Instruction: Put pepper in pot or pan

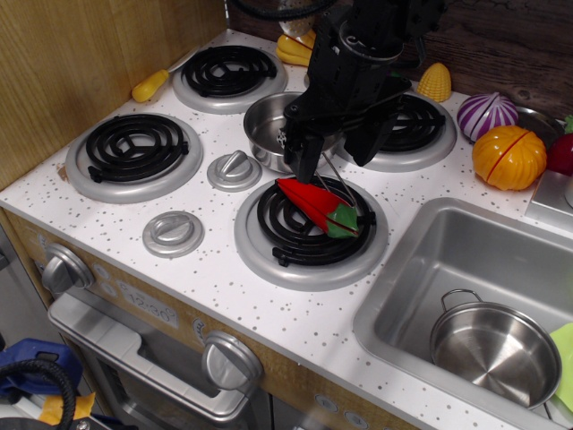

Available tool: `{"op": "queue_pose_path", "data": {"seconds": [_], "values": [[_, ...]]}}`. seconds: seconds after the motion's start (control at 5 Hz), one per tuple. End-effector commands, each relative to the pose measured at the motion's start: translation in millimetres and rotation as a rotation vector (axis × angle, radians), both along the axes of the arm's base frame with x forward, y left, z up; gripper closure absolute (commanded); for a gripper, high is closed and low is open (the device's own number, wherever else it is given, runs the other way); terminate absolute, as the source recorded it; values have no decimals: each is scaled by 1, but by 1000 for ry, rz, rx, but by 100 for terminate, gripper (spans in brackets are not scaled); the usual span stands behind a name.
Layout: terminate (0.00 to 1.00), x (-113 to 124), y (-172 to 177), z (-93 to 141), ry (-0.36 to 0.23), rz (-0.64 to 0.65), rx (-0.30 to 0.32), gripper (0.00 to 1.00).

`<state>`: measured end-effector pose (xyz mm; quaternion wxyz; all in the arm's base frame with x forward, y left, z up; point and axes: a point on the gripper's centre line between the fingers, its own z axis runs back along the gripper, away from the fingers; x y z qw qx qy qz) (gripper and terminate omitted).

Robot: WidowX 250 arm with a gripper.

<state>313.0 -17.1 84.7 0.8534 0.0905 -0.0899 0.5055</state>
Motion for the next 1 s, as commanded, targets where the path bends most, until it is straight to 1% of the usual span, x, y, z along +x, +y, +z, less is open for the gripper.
{"op": "queue_pose_path", "data": {"seconds": [0.0,0.4,0.8], "values": [[0,0,0,0,0,0,0,0],[0,-4,7,-18,-29,-5,-40,0],[0,-1,13,-35,-72,-12,-48,0]]}}
